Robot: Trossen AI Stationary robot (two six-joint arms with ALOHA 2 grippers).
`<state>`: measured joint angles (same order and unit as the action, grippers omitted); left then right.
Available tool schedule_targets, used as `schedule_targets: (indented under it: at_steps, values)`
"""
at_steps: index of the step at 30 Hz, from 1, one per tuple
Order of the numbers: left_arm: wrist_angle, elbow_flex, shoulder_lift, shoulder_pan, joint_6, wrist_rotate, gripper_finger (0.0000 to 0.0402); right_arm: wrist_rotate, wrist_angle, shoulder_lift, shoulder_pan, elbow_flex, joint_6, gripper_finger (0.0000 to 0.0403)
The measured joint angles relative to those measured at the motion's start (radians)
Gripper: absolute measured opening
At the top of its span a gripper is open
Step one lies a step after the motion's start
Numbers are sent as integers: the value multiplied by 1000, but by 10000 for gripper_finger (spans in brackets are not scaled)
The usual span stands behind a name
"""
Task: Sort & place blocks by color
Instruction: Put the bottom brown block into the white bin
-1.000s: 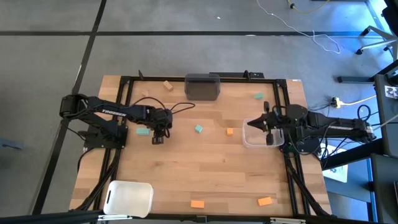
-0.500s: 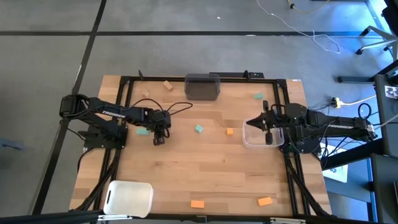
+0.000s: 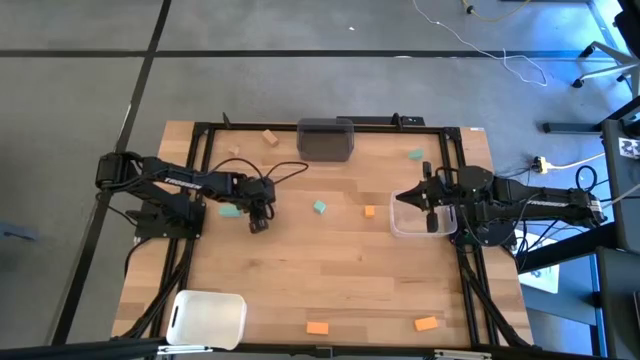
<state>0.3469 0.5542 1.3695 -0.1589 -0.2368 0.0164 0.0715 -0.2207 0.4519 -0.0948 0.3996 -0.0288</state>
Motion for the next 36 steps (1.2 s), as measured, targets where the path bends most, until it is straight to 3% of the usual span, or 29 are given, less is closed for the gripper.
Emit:
schedule_targets:
  at_steps: [8,19,26,36]
  values:
    - [70,75,-57,11,-147,-70,122,0,0,0,0,0,1,16]
    - [530,365,-188,181,-137,-145,122,0,2,0,0,0,0,16]
    - [734,505,-230,411,-359,-179,122,0,3,0,0,0,-10,16]
    - [733,512,-231,805,-820,-178,122,0,-2,17,0,10,52,16]
